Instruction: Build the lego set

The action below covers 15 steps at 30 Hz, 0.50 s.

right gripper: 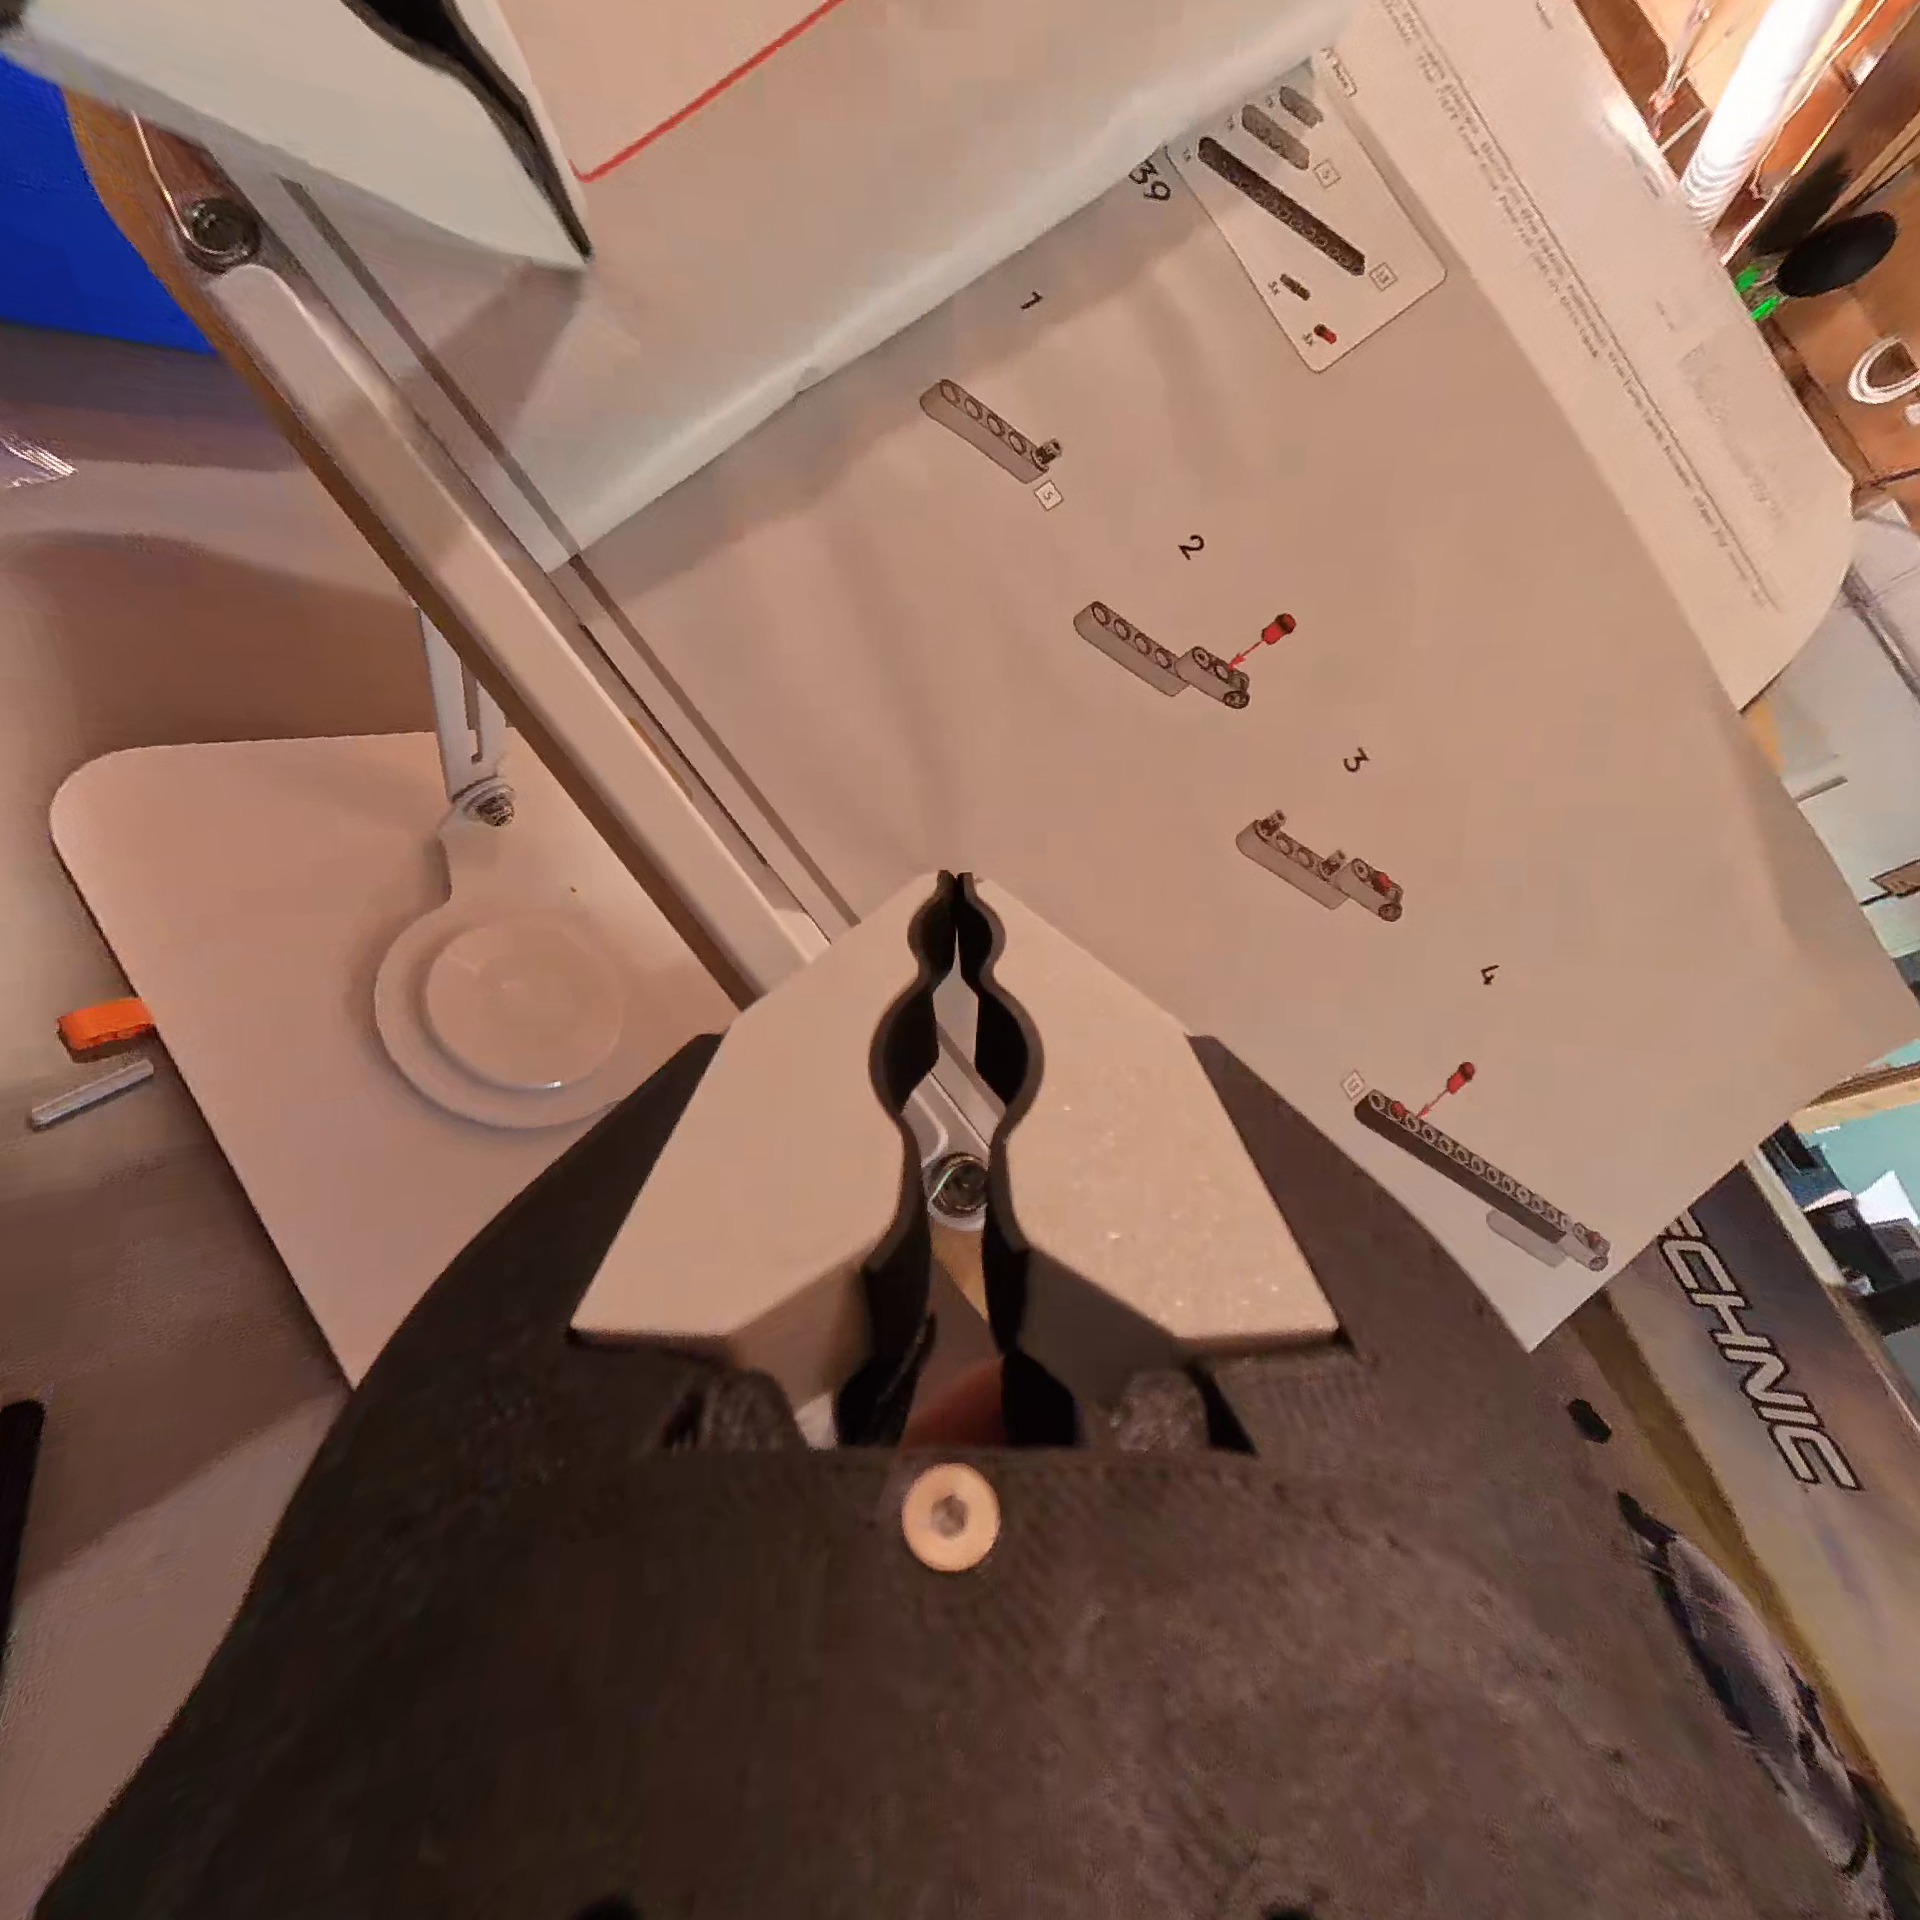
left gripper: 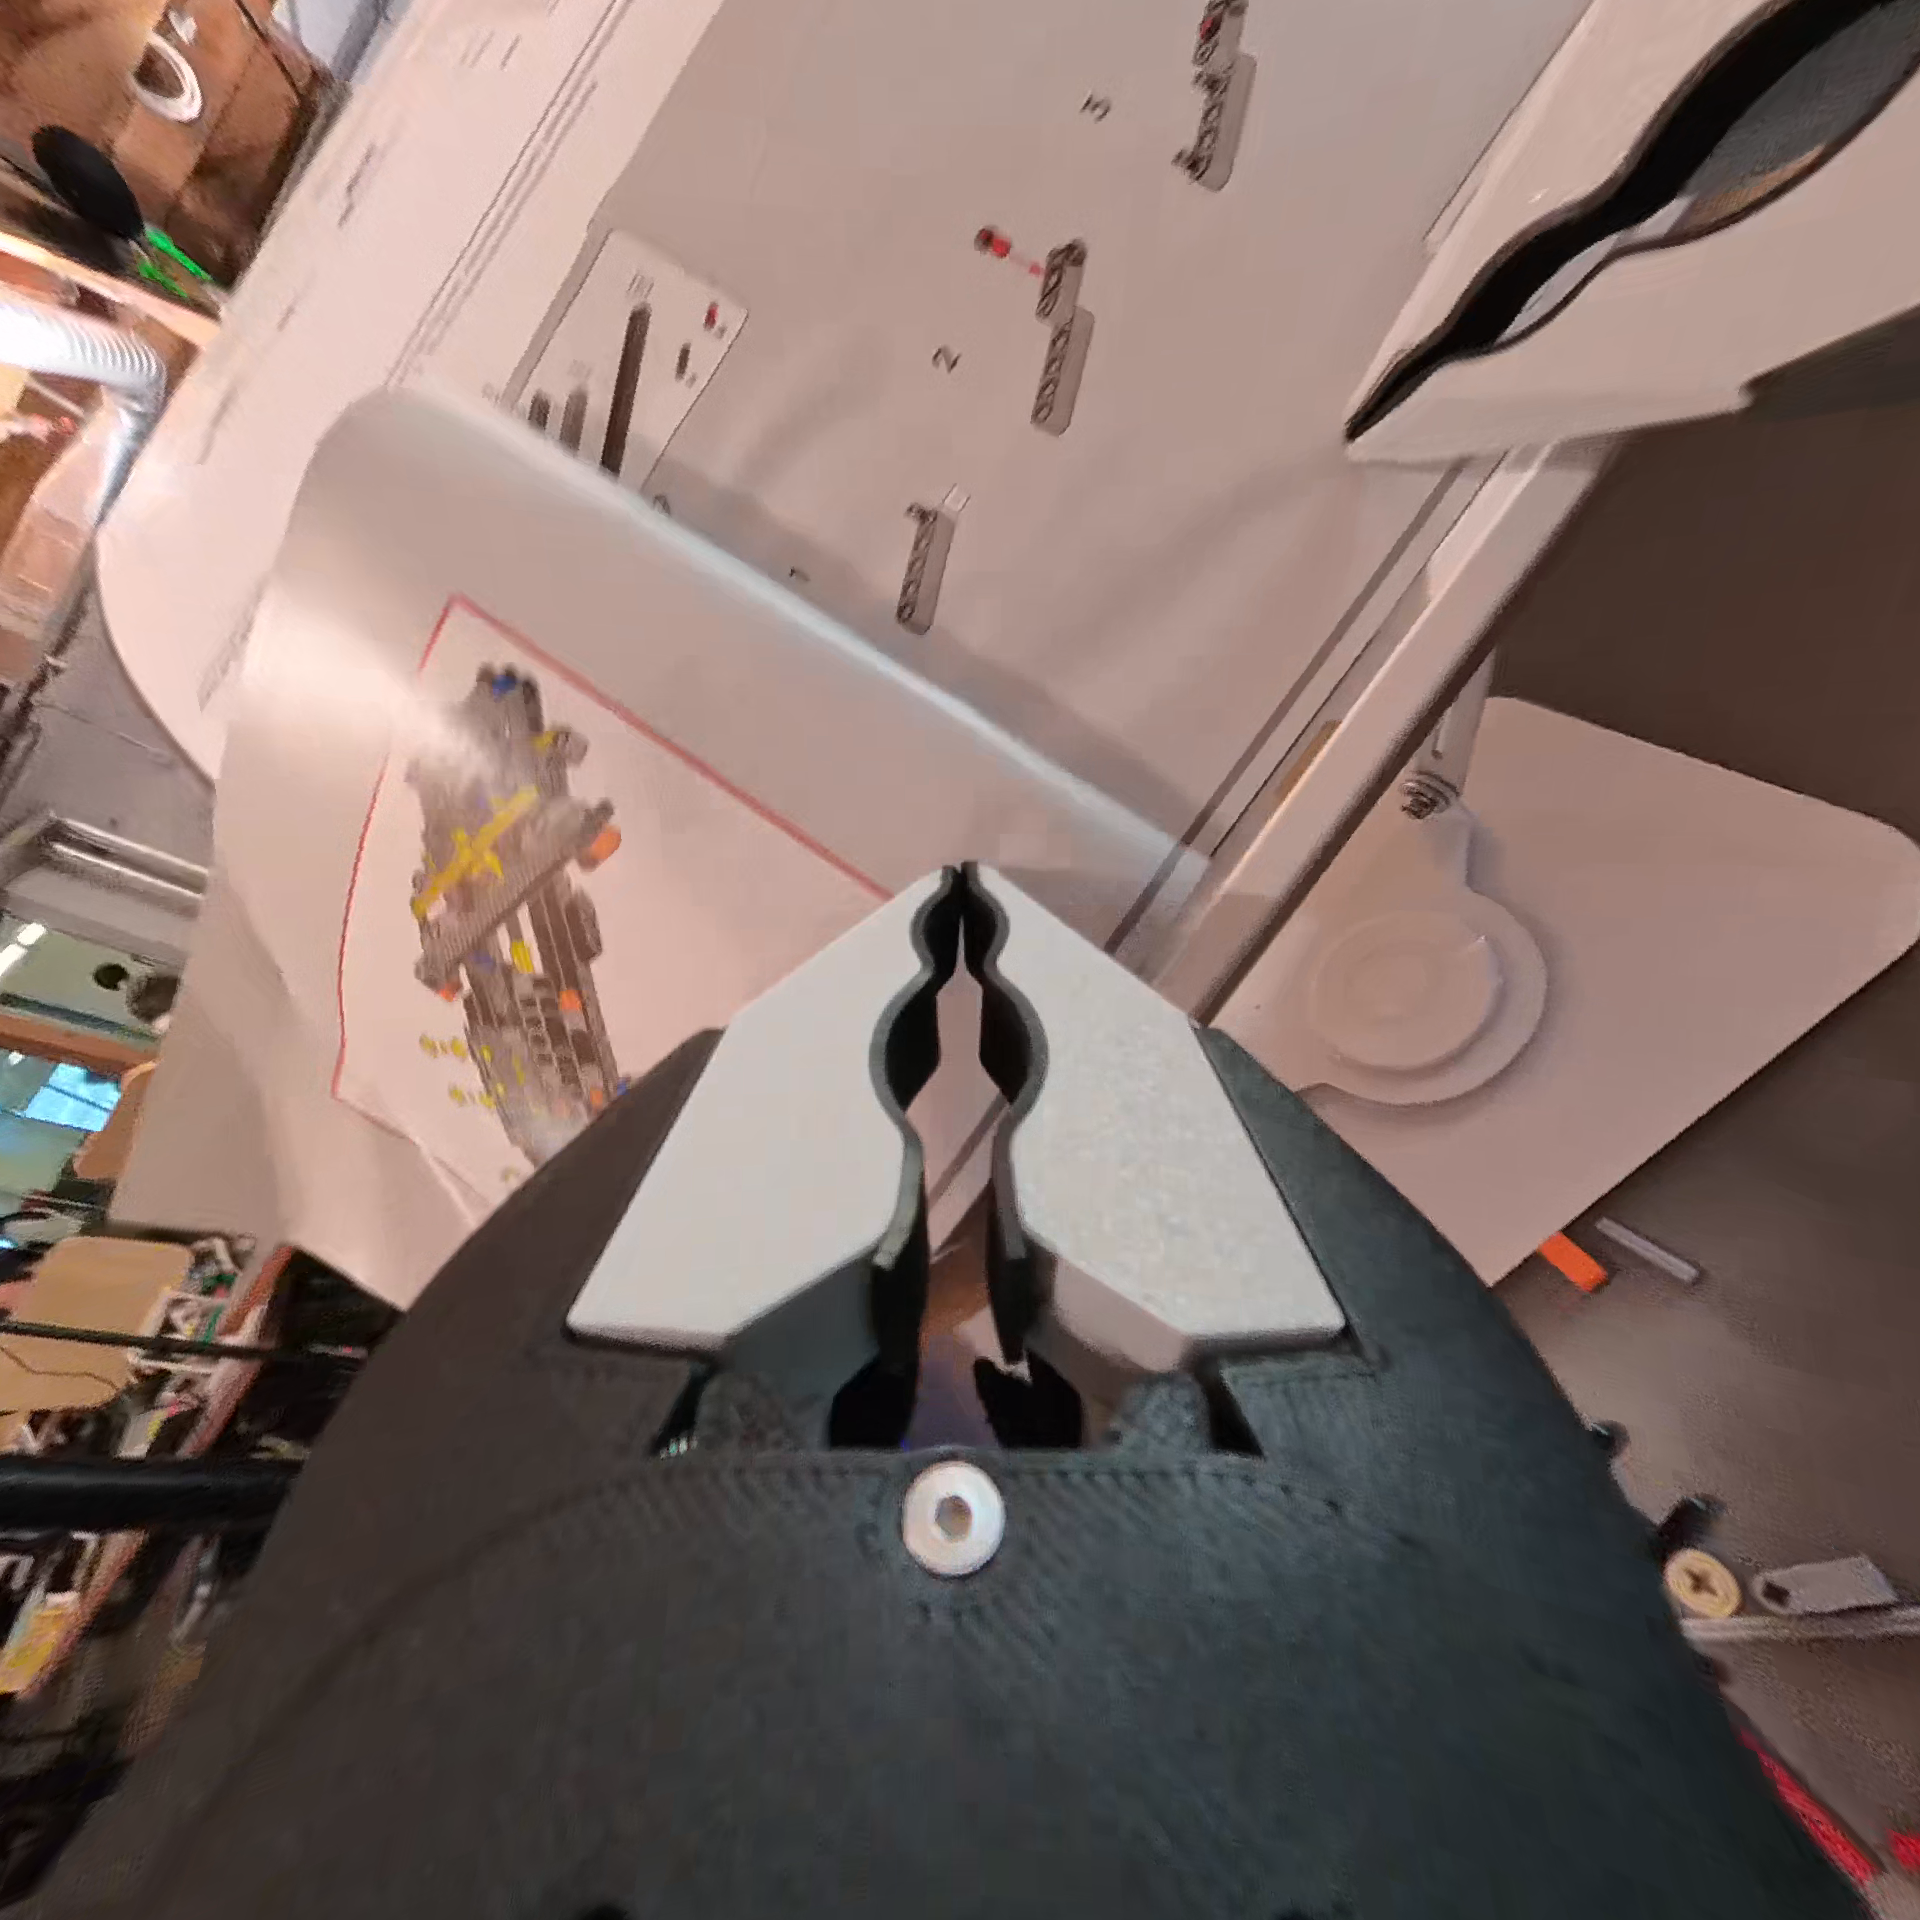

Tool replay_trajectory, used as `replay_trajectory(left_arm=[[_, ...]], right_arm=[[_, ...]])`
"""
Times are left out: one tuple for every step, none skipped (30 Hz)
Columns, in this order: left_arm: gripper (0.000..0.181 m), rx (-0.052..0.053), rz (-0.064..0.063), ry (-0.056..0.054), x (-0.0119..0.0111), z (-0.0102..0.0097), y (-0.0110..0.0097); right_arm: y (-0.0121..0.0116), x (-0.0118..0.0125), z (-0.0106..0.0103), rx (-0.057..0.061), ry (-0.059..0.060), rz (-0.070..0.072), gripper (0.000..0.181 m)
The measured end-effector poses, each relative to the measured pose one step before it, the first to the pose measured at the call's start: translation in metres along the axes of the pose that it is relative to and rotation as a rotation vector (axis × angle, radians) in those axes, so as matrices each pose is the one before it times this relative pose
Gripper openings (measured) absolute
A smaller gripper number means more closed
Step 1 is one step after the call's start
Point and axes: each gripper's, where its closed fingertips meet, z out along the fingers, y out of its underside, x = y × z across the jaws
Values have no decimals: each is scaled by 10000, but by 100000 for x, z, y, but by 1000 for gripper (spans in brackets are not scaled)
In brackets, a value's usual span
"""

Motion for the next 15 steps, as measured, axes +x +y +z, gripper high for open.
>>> replay_trajectory(left_arm=[[0, 39, -333, 104, -203, 31, 531], [0, -60, -380, 106, -104, 144, 579], [0, -181, -97, 21, -32, 218, 618], [0, -63, 104, -56, 48, 240, 373], [0, 121, -31, -58, 13, 59, -40], [0, 45, -141, 58, 19, -83, -84], [0, 0, -75, 110, 72, -224, -150], [0, -16, 92, 18, 35, -260, -163], [0, 23, 205, -165, -165, -272, -156], [1, 72, 129, -241, -376, -324, -158], [3, 94, -50, -126, -349, -402, -166], [5, 129, -111, -73, -351, -503, -197], [7, 141, -62, -63, -318, -599, -237], [9, 106, -16, -36, -232, -608, -208], [10, 73, 23, -8, -97, -608, -161]], right_arm=[[-2, -1, 23, -1, 3, -70, 0], [0, -2, 9, -48, -3, -37, 0], [-6, -18, -8, -59, -23, -25, 0], [-2, 9, 5, -41, -26, -27, 0], [-7, 11, 16, -7, -28, 22, 0], [-19, -13, -29, 11, -35, 51, 0], [-12, -34, -111, -1, -17, -7, 0], [49, 76, -169, -39, 66, -26, 0], [-6, 179, -282, 21, 120, -27, 0], [-313, 101, -489, 232, 50, -11, 0], [-446, 91, -668, 295, 19, 46, 2], [-303, 97, -730, 162, 10, 90, 4], [-259, -2, -798, 135, -23, 66, 6], [-253, -124, -866, 183, -44, 46, 7], [-203, -238, -914, 185, -59, 47, 7]])
